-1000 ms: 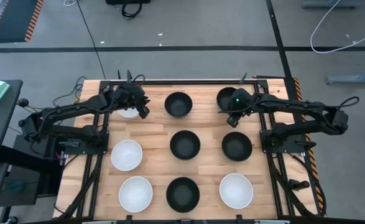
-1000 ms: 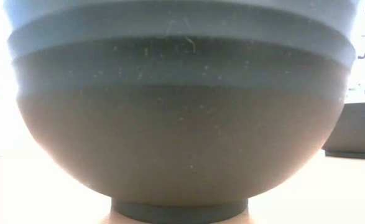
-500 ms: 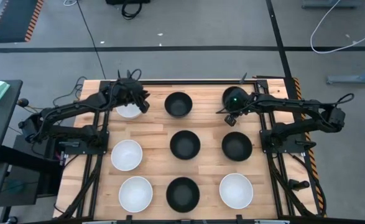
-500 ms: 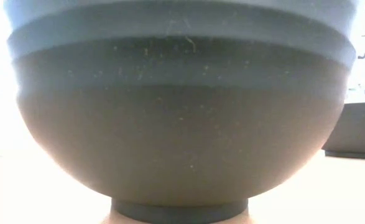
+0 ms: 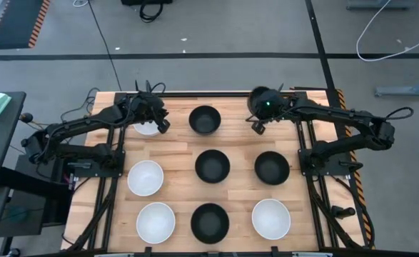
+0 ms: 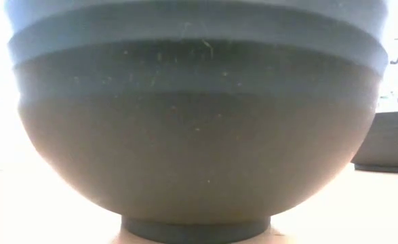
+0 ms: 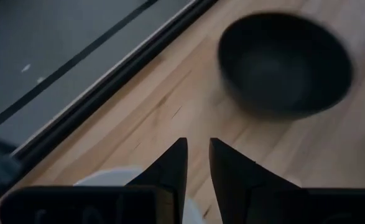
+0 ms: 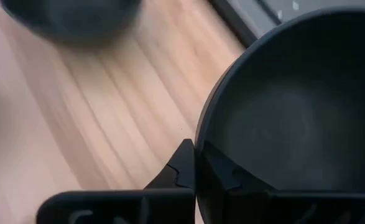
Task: Nest bowls inside each other
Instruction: Stack the black bowl on top of the black bowl
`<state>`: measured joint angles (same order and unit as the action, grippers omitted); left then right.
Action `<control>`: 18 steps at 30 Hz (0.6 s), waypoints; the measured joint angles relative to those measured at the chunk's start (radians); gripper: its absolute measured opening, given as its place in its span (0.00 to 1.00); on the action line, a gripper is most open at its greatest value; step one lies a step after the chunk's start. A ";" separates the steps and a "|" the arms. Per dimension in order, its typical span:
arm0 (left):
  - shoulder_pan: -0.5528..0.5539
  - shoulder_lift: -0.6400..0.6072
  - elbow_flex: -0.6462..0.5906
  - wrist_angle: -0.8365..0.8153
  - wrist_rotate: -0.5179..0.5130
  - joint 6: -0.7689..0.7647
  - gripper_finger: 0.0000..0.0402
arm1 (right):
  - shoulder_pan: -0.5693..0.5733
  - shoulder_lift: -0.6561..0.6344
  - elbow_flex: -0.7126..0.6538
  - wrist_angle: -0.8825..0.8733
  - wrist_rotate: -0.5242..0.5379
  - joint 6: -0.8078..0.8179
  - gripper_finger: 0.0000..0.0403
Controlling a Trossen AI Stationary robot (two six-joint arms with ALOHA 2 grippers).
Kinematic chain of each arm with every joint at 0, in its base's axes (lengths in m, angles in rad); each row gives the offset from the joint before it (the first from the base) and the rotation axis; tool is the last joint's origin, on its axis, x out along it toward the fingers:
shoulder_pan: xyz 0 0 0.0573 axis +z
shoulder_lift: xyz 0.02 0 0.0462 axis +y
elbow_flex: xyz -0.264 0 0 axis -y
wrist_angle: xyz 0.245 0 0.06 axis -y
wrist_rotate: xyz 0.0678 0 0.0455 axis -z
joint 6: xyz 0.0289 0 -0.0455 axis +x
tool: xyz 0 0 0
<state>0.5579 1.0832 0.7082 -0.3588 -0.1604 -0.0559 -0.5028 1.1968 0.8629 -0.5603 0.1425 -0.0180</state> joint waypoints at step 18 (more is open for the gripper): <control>0.070 -0.037 0.000 -0.139 -0.125 0.010 0.18 | 0.240 0.433 0.513 -0.173 -0.002 -0.062 0.02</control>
<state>0.6283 1.0466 0.7078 -0.4976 -0.2852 -0.0454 -0.2630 1.6297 1.3757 -0.7337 0.1408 -0.0800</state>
